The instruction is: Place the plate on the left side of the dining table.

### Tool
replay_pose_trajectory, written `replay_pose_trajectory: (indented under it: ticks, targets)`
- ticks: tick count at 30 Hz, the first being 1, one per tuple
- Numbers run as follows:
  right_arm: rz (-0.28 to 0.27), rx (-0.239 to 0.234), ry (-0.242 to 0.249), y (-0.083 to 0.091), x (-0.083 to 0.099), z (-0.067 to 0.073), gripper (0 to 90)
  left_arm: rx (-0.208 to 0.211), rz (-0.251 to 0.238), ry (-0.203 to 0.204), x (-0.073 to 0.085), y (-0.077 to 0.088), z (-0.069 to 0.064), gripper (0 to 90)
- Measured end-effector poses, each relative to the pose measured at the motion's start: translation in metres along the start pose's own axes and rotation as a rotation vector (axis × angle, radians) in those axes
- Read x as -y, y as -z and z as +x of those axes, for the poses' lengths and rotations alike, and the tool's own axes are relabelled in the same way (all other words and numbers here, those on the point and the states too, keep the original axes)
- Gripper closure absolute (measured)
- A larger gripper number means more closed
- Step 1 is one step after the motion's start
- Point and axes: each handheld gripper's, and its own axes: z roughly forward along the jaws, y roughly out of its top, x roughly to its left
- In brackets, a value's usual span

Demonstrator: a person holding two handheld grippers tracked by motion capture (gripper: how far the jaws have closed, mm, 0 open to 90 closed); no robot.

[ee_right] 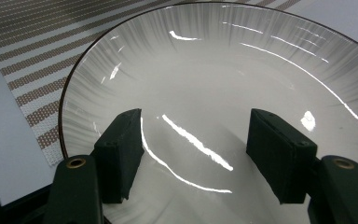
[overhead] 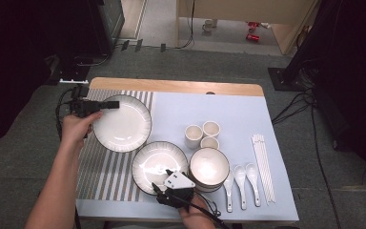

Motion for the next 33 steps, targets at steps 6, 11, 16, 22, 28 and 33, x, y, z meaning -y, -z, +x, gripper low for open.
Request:
replay_pose_trajectory:
  ticks: [6,11,16,22,28,33]
  targets:
    - [0.000,0.000,0.000,0.000,0.000,0.000,35.8,-0.039,-0.004,0.007,0.003,0.007,0.014,81.6]
    - [0.000,0.000,0.001,0.000,0.000,0.000,35.7,-0.052,-0.005,0.032,0.008,0.007,0.029,81.5]
    - [0.000,0.000,0.001,0.000,0.000,0.000,35.7,-0.101,0.016,0.045,0.014,0.002,0.042,81.5]
    - [0.000,0.005,-0.003,0.000,0.000,0.000,34.6,-0.122,-0.004,0.057,0.016,0.000,0.053,80.9]
    - [0.001,0.010,-0.004,0.000,0.000,0.000,33.7,-0.143,-0.009,0.064,0.017,-0.004,0.061,80.4]
    - [0.002,0.012,-0.005,0.000,0.000,0.000,33.5,-0.158,0.002,0.065,0.019,-0.006,0.064,80.0]
